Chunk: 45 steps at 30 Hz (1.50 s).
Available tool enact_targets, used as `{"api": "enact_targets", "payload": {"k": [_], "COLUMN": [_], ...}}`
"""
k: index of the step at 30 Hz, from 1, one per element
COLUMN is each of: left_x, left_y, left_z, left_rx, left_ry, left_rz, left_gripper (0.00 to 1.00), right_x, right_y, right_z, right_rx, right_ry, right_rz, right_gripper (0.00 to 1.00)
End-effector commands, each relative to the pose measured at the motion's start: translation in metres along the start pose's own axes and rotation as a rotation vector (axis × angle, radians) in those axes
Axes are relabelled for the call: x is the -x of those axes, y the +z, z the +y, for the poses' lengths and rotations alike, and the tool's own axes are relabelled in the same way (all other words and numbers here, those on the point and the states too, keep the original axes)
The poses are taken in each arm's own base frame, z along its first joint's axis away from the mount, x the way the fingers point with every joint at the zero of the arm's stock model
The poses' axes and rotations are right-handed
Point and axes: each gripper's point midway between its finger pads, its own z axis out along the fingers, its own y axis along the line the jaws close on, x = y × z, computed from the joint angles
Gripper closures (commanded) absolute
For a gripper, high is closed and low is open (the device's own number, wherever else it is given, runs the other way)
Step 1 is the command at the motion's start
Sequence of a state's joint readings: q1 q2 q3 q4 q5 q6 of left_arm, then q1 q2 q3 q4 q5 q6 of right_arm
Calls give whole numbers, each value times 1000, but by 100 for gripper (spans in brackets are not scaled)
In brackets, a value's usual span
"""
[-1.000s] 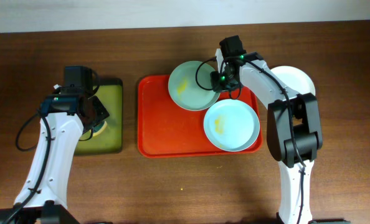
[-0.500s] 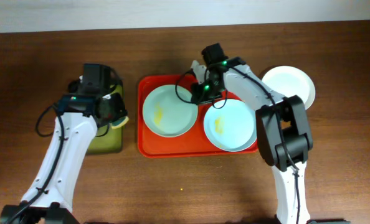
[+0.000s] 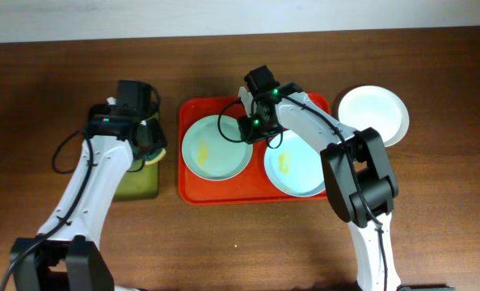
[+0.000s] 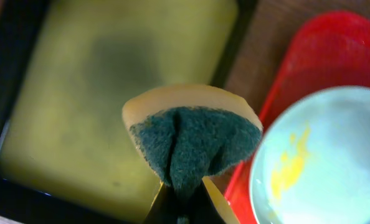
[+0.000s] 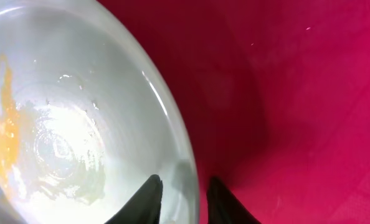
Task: Clean dirty plates on tray and stack at the side
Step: 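Dip the sponge in the soapy water and bring it to the green plate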
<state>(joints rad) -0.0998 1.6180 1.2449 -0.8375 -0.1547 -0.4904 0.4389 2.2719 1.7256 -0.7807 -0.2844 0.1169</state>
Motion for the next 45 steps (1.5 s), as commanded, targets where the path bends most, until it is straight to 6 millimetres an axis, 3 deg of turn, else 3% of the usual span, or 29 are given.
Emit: {"api": "enact_targets", "payload": {"k": [1,2,5,10,18,21,24,29,32,36,38,41,45], "left_x": [13,15,12,15,-16,-16,10,43,32,-3,-20,-42,-69], "left_y": [8,13,40,83,139,136,101,3,-15,-9,1,27,70], "left_z": [25,29,36,69,66,68,61,20,-8,-51,-83,-119,-138], "left_rx": [43,51,87,153,94,99,61,-175,-261,-290,-315,-333,-310], "left_ry": [-76,-86,-91,-163,-195,-194,-159,-138,-90,34,114,186,213], "left_rz": [-22,-17,28,72,229,237,167,-6,12,77,100,134,204], "left_gripper": [100,100,100,100,100,100,100,100,100,100,100,100,100], "right_x": [-21,-21,-18,-17,-11,-11,-10,-8,-7,-11,-11,-11,-10], "right_y": [14,14,15,14,14,14,14,12,7,3,3,3,4], "right_z": [0,0,-1,-2,-2,-2,-7,-10,-7,-5,-1,0,0], "right_rx": [-29,-29,-32,-38,-34,-35,-62,-78,-75,-71,-48,-38,-37], "right_ry": [57,57,53,50,44,44,44,45,47,54,53,54,52], "right_rz": [64,63,50,46,22,22,17,12,21,46,47,48,44], "right_gripper": [88,96,96,96,96,96,96,96,96,96,96,96,96]}}
